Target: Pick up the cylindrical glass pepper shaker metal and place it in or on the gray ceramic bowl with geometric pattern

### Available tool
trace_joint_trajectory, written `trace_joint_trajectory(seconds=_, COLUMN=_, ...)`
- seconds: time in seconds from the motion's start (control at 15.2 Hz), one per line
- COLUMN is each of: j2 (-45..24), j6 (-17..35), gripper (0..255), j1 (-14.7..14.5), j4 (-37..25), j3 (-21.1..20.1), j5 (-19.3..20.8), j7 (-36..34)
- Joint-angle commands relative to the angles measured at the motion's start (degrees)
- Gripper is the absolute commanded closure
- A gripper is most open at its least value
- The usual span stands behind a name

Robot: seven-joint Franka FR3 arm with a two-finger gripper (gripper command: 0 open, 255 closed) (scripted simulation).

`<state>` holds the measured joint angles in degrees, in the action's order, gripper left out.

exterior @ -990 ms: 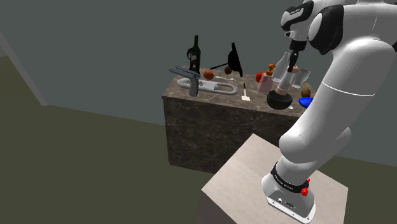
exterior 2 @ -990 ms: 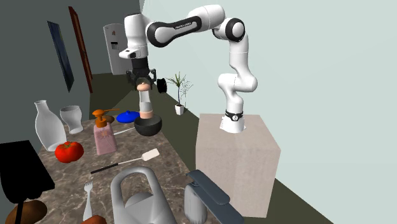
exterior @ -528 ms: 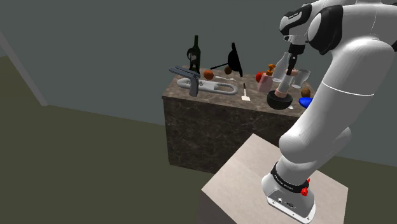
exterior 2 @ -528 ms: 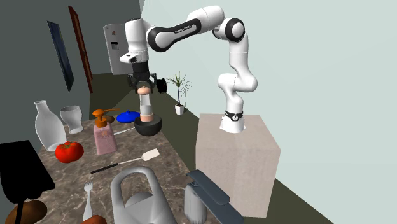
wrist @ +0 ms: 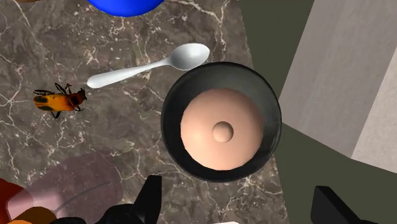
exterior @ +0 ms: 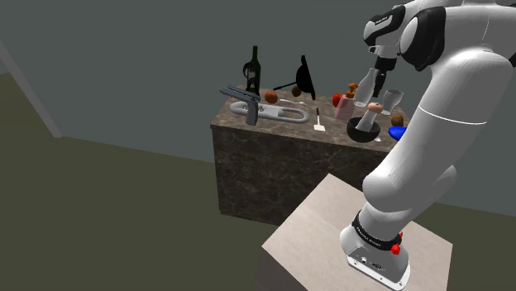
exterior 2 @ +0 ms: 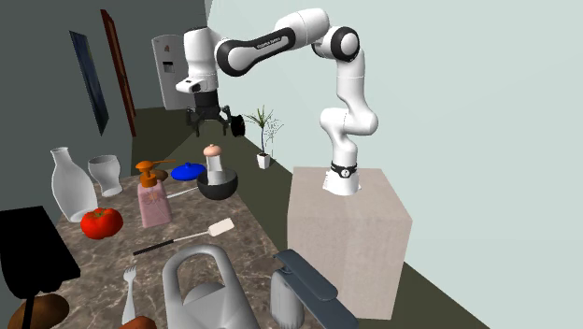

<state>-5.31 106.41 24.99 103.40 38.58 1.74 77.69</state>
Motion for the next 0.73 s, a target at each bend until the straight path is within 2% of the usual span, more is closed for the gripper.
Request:
trace_joint_trajectory(seconds=0.0, j2=0.00, j6=0.00, gripper=0, j1=0.00, j4=0.00, j3=0.00, j5=0.00, j7=0.00)
trace_joint_trajectory(seconds=0.26, j2=0.12, j6=-7.27, gripper=0, j1=-0.14, j4=-7.17, j3=-0.09, j5=0.03, j7=-0.01)
trace_joint_trajectory(seconds=0.66, j2=0.12, j6=-7.27, gripper=0, j1=-0.14, j4=-7.17, j3=-0.09, j5=0.03, j7=-0.01)
